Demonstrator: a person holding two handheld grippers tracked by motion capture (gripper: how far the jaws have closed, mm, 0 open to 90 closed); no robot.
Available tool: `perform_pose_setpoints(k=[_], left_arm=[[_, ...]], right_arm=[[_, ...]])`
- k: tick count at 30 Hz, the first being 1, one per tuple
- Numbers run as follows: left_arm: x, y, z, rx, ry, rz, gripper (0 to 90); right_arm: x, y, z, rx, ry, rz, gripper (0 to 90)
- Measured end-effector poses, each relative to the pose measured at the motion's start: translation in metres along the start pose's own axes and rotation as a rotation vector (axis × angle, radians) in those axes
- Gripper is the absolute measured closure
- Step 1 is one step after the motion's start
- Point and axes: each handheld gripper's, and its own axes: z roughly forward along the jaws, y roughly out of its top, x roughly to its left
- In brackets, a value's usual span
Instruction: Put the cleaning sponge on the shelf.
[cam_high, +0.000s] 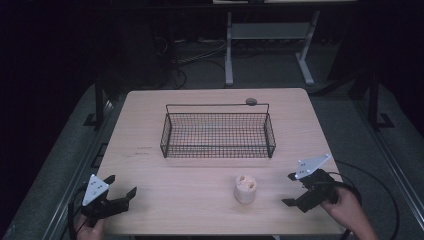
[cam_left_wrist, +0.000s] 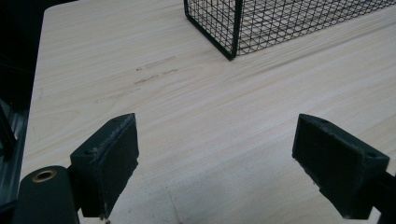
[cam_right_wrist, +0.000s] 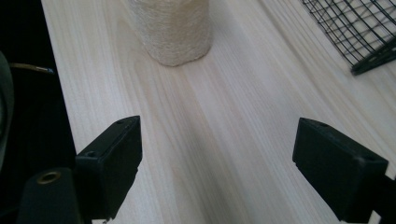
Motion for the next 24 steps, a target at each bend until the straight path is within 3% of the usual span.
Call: perform_pose_setpoints(k=[24], left_arm=[[0.001,0.000,0.000,-0.003,0.003,-0.009,13.7]], right_arm=[[0.002,0.036,0.005,0.033,0.054,-0.090,15.1]])
